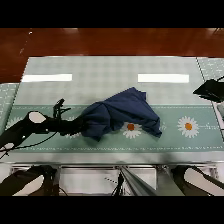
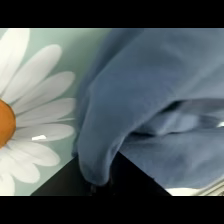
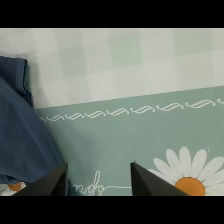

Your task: Fold the shirts.

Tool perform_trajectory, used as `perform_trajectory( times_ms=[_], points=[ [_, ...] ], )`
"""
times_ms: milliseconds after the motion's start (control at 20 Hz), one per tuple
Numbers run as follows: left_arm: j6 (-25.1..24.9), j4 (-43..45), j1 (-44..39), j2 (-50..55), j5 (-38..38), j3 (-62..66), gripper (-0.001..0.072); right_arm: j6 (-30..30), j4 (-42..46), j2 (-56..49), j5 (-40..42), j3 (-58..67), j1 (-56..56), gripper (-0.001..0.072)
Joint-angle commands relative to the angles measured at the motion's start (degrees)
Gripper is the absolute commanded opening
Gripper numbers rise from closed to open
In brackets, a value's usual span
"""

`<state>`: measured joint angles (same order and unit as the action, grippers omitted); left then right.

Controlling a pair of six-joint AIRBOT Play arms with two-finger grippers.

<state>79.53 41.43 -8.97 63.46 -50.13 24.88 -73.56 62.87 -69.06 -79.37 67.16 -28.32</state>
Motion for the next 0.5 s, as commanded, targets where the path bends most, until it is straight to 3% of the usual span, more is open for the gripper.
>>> perform_trajectory(
  times_ms=[0, 200, 450],
  points=[
    [-6.1, -2.5, 0.0, 2.4, -4.1, 0.1, 0.0030, 0.0, 0.2, 0.0, -1.0, -1.2, 0.0, 0.0484],
    [-7.1, -2.4, 0.0, 2.2, -7.4, 1.1, 0.0031, 1.0, -1.7, 0.1, -0.7, -9.6, 0.0, 0.0484],
    [-7.1, -2.5, 0.0, 2.2, -7.6, 3.4, 0.0031, 9.6, -13.4, 0.0, 1.7, -23.4, 0.3, 0.0484]
  ],
)
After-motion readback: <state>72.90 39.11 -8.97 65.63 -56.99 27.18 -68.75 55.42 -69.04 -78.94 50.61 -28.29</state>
